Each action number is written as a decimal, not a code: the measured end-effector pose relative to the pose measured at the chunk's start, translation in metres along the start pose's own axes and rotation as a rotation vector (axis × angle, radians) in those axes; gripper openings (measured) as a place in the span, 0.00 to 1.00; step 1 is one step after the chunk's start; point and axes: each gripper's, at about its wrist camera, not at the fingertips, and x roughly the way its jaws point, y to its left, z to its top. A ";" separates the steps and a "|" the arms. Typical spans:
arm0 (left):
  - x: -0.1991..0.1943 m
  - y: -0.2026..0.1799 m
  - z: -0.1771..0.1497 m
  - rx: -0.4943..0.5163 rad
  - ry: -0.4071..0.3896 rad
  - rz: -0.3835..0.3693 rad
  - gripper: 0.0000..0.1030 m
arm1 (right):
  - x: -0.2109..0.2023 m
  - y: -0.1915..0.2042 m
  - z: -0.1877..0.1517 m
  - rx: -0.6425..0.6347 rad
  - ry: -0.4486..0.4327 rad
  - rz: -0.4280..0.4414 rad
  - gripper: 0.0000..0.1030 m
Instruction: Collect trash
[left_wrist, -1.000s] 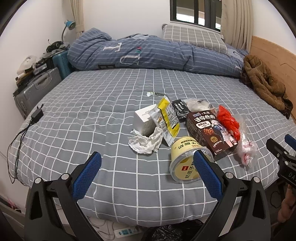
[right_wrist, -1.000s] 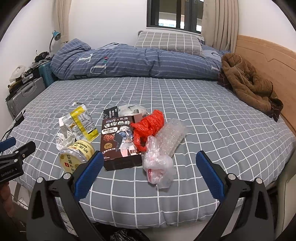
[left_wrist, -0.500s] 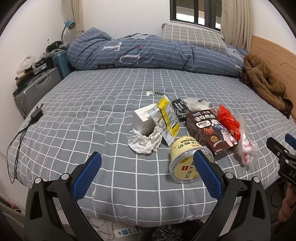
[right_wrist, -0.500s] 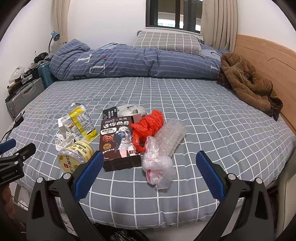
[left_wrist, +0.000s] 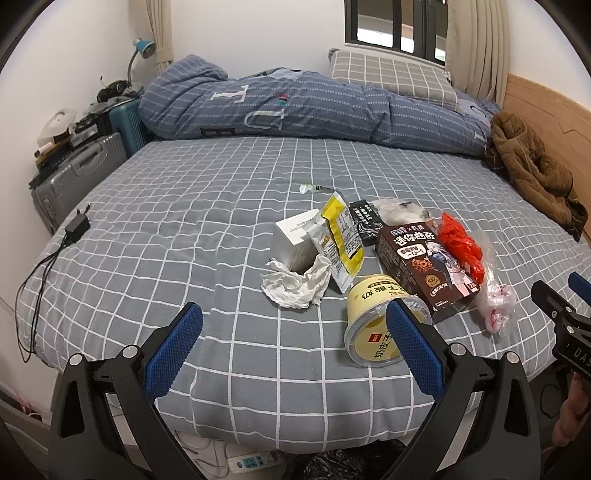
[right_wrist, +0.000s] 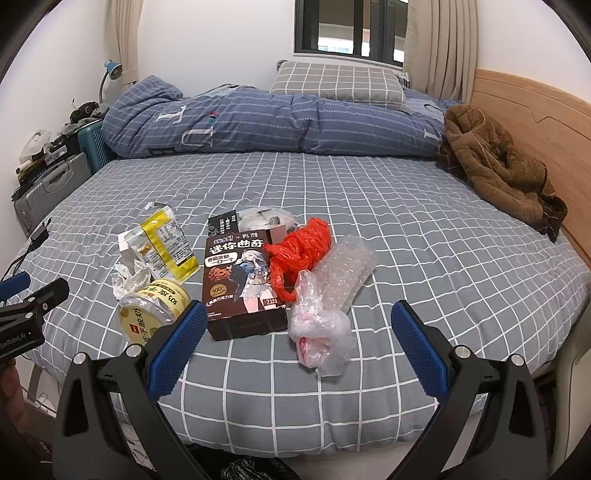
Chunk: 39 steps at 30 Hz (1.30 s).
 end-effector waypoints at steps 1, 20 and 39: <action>0.000 0.000 0.000 0.001 0.000 -0.001 0.94 | 0.000 0.000 0.000 0.000 0.001 -0.001 0.93; 0.001 -0.002 -0.001 0.006 0.003 0.002 0.94 | 0.000 0.000 0.000 -0.001 0.001 0.000 0.93; 0.039 -0.034 -0.008 0.065 0.073 -0.020 0.94 | 0.023 -0.005 -0.001 -0.006 0.028 0.010 0.93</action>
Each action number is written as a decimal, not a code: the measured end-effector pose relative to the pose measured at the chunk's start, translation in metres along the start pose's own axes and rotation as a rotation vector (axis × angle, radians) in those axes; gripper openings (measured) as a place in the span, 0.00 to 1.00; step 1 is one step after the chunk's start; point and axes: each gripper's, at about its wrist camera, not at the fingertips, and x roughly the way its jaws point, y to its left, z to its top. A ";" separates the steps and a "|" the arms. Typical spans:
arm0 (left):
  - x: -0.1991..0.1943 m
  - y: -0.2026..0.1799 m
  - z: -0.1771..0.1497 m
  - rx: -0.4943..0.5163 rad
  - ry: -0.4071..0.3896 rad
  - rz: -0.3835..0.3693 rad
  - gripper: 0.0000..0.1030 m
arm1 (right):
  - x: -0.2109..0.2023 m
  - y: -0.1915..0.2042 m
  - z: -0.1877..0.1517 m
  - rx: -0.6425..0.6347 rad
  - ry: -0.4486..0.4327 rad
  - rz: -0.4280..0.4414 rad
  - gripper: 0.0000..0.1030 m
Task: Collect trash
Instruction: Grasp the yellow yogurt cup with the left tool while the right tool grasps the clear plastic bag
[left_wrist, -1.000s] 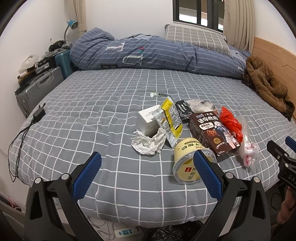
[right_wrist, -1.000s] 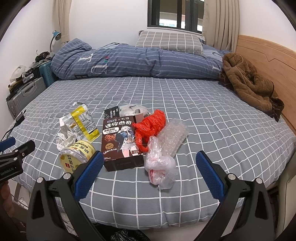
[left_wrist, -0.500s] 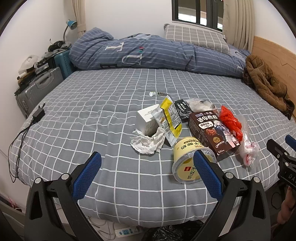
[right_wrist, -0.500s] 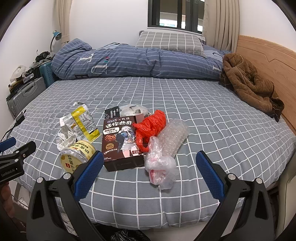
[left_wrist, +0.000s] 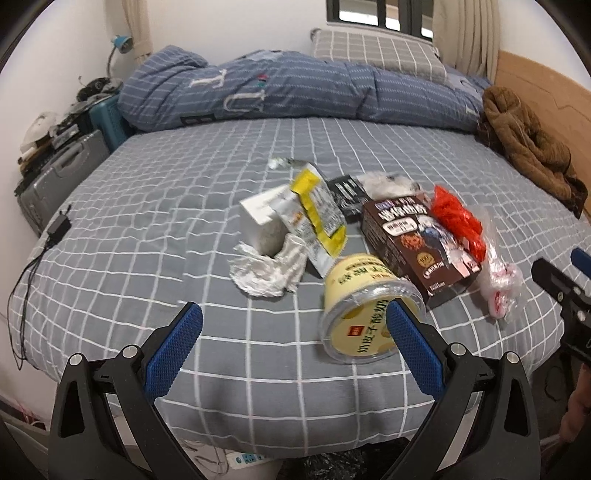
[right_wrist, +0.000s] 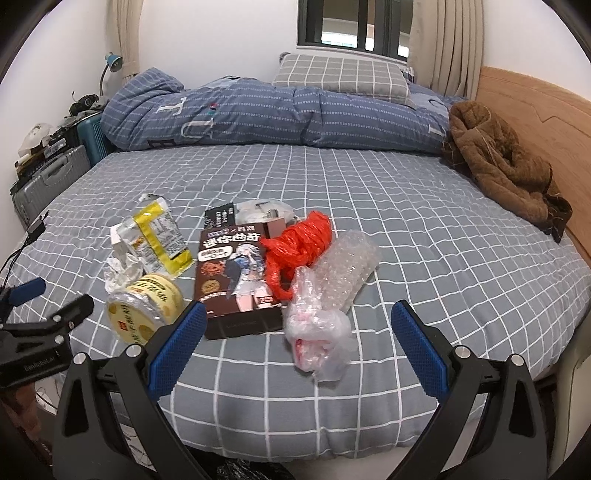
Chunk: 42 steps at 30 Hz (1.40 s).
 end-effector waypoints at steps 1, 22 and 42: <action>0.004 -0.004 0.000 0.005 0.005 -0.003 0.94 | 0.002 -0.003 -0.001 0.006 -0.001 0.005 0.93; 0.070 -0.064 -0.009 0.077 0.071 0.007 0.94 | 0.080 -0.022 -0.022 0.014 0.191 -0.011 0.67; 0.082 -0.059 -0.002 0.025 0.050 -0.033 0.66 | 0.079 -0.015 -0.018 0.003 0.200 0.006 0.52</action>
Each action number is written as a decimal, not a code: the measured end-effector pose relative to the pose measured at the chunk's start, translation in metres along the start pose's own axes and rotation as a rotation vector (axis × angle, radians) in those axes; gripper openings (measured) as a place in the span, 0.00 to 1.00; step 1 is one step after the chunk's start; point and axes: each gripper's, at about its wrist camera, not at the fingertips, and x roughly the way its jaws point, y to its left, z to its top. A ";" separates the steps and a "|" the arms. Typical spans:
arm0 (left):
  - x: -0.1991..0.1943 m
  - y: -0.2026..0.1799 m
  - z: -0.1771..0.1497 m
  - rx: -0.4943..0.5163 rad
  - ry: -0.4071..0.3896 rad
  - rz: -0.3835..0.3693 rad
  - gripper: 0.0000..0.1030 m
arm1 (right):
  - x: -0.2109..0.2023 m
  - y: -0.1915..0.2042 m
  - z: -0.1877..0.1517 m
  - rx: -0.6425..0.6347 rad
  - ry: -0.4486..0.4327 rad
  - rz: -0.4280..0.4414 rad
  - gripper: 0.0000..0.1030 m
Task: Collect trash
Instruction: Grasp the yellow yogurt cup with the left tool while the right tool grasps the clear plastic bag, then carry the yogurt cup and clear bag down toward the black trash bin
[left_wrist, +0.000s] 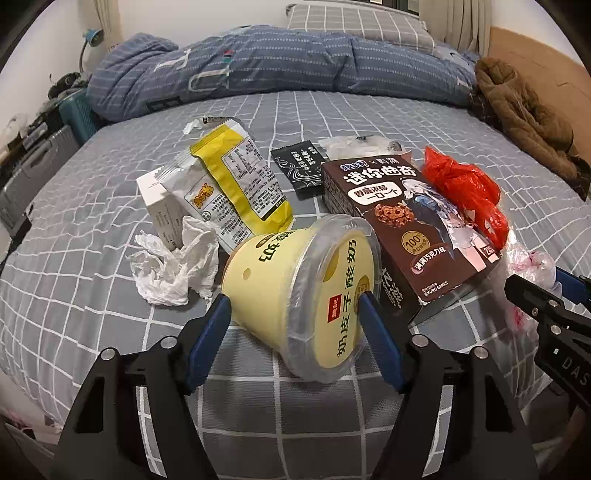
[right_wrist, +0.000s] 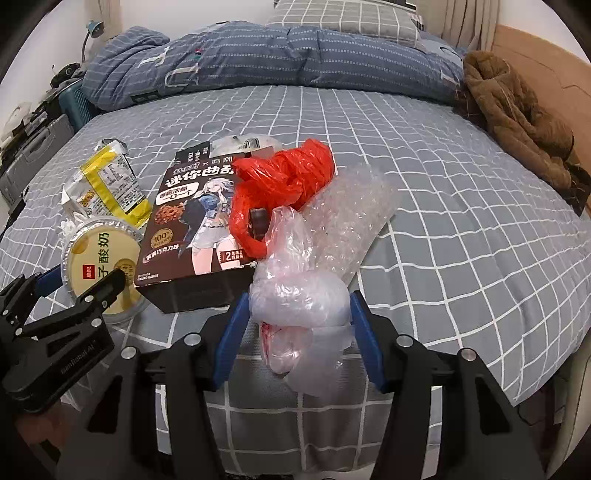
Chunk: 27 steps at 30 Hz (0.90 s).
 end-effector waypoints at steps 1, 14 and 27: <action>-0.001 0.001 0.000 -0.003 -0.004 -0.004 0.63 | -0.002 0.000 0.001 0.000 -0.004 0.000 0.52; -0.028 0.014 0.008 -0.019 -0.038 -0.067 0.19 | -0.022 -0.001 0.007 -0.008 -0.045 -0.002 0.52; -0.064 0.024 0.012 -0.036 -0.076 -0.092 0.13 | -0.048 0.003 0.010 -0.021 -0.096 0.003 0.52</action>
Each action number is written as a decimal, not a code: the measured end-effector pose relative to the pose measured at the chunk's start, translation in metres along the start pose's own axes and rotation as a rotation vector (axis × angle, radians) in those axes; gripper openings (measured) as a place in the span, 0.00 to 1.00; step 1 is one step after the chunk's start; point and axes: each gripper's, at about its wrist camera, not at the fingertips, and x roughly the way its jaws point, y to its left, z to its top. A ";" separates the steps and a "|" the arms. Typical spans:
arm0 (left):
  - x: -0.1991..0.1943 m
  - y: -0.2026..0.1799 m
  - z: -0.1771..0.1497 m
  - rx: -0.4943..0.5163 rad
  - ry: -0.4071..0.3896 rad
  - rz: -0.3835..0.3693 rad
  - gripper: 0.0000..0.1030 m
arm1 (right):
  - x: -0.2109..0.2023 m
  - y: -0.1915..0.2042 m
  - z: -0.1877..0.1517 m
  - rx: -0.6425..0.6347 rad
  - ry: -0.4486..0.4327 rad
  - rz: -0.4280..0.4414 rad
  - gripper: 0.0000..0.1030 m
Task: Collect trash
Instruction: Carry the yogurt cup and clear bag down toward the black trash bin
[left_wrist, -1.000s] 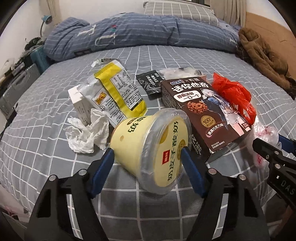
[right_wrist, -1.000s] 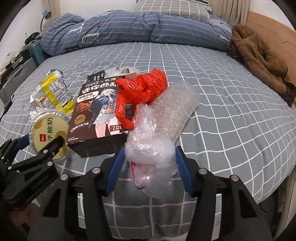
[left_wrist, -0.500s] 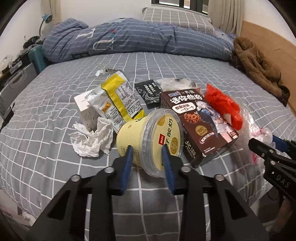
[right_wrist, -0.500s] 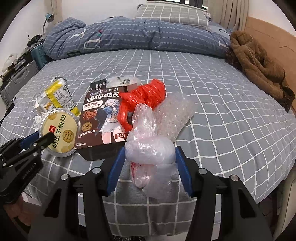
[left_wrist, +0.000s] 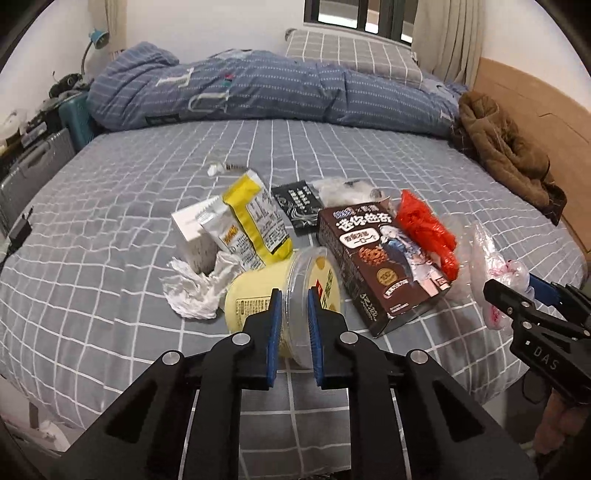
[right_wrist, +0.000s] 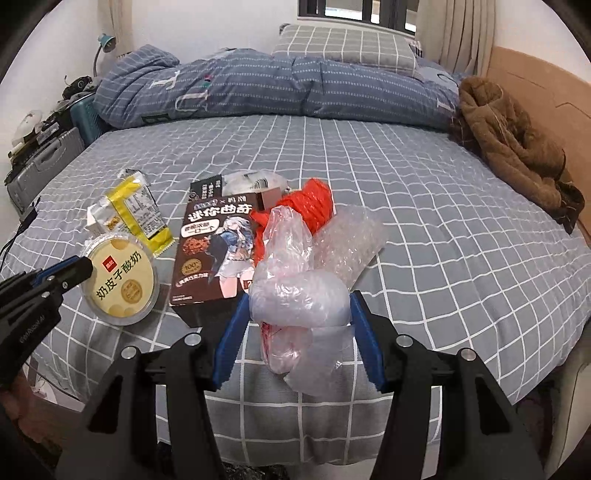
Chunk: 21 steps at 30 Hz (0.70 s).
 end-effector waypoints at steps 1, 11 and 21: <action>-0.003 0.000 0.000 0.003 -0.001 0.001 0.13 | -0.002 0.000 0.000 -0.001 -0.003 0.001 0.51; -0.035 0.009 0.000 -0.002 -0.019 -0.001 0.13 | -0.034 0.009 0.003 -0.014 -0.060 0.015 0.52; -0.071 0.013 -0.012 -0.011 -0.033 0.005 0.13 | -0.072 0.018 -0.007 -0.025 -0.099 0.035 0.52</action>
